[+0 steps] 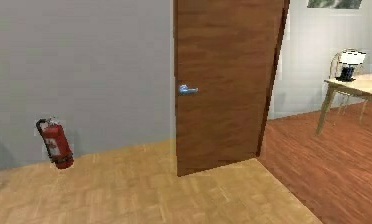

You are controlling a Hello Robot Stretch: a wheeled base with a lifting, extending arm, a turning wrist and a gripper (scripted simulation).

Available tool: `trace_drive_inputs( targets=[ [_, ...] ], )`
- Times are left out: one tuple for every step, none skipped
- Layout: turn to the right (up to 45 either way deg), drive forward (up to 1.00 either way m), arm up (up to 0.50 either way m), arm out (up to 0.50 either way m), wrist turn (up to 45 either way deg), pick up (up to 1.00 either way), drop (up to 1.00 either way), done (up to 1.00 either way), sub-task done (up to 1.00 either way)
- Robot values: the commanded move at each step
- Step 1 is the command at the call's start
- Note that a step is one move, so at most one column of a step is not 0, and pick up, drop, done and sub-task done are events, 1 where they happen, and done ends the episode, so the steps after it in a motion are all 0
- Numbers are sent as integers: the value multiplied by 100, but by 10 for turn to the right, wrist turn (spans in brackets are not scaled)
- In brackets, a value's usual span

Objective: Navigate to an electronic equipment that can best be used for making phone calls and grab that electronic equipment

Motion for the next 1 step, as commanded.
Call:
trace_drive_inputs(
  targets=[
    [210, 0, 0, 0, 0, 0, 0, 0, 0]
  ],
)
